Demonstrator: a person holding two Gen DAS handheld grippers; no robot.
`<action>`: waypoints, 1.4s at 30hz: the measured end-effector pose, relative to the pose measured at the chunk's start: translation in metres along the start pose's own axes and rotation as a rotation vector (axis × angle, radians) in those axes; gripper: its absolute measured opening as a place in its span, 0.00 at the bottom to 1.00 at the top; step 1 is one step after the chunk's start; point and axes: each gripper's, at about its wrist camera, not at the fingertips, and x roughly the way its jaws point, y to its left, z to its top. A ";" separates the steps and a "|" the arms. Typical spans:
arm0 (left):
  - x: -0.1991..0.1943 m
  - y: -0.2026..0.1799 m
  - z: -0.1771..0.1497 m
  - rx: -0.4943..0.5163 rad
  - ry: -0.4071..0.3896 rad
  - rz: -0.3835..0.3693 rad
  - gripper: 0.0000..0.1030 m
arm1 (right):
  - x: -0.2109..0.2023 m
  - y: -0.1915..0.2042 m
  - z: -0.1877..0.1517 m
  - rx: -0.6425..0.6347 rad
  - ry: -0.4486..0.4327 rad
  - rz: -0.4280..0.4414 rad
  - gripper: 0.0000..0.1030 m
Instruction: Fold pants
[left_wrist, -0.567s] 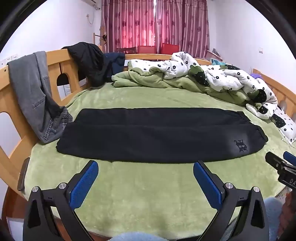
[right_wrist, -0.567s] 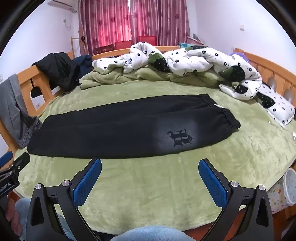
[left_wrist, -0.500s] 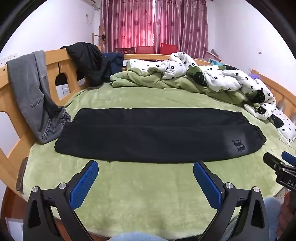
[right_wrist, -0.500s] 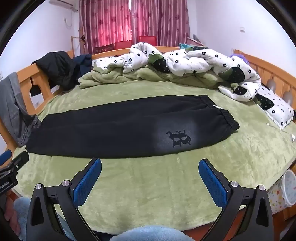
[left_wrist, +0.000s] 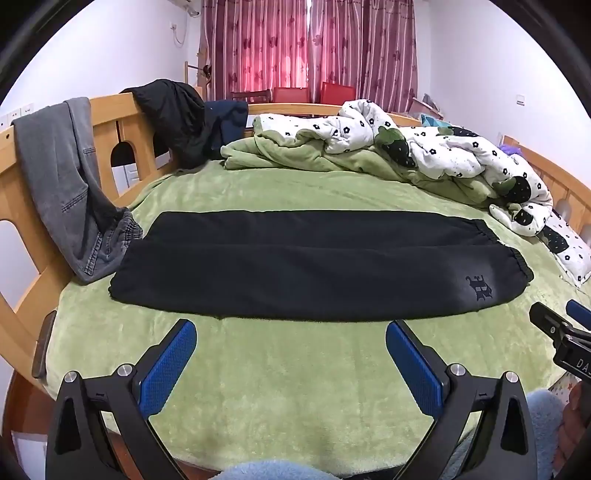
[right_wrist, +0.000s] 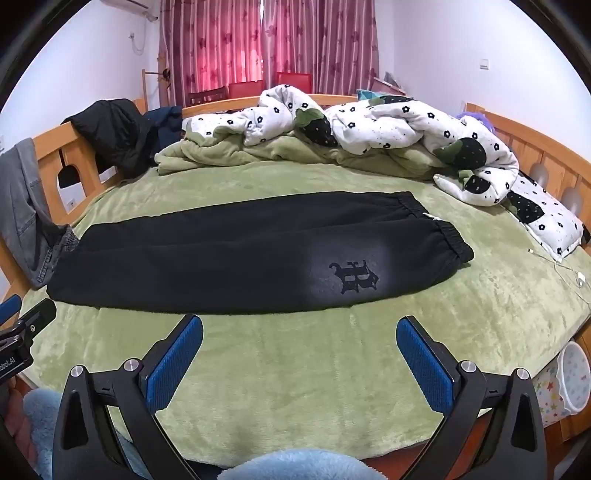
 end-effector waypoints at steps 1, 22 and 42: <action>0.000 0.000 0.000 -0.001 0.004 0.001 1.00 | -0.001 0.000 0.000 0.001 -0.001 -0.002 1.00; 0.001 -0.002 -0.001 -0.001 0.001 0.003 1.00 | 0.000 0.001 -0.003 -0.025 -0.005 -0.025 1.00; 0.003 0.000 -0.006 -0.010 0.005 -0.005 1.00 | -0.001 0.008 -0.003 -0.053 -0.003 -0.040 1.00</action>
